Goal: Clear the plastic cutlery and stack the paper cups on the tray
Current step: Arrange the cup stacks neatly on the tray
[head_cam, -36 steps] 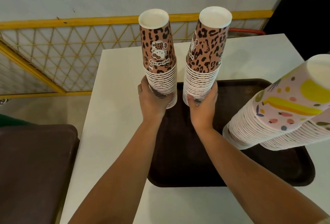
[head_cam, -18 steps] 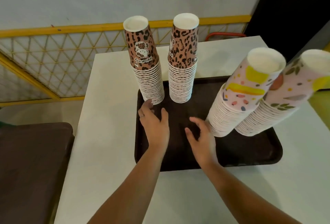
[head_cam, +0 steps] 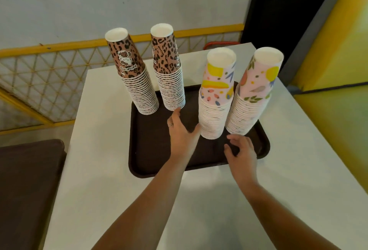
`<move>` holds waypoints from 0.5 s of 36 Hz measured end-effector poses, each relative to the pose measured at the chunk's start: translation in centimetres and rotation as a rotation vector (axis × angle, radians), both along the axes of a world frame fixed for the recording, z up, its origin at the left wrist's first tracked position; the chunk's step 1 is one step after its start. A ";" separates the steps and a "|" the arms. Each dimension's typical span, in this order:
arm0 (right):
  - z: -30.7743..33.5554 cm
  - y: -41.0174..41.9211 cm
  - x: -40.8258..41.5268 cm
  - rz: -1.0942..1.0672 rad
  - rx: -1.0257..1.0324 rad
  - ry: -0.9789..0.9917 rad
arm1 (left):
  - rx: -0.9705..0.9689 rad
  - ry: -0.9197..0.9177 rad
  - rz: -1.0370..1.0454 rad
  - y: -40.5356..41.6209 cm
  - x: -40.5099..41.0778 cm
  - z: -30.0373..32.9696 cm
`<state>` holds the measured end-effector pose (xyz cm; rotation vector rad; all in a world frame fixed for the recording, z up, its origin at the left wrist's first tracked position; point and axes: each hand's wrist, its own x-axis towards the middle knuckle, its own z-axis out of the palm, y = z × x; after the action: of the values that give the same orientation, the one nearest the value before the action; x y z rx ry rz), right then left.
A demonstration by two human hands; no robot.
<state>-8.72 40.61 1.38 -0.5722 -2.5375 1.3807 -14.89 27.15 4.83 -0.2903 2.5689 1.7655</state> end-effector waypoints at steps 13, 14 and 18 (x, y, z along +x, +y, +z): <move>1.2 5.9 -3.9 -0.053 -0.007 0.067 | -0.018 0.098 -0.066 4.2 -1.2 0.7; 1.2 6.1 -4.3 -0.022 -0.014 0.067 | -0.023 0.108 -0.059 4.5 -1.4 0.7; 1.2 6.7 -5.6 0.041 -0.046 0.108 | -0.023 0.128 -0.010 5.4 -2.0 0.4</move>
<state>-14.29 47.30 2.58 -0.4435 -2.4511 1.4468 -16.85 32.55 5.22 -0.1701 2.6726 1.8099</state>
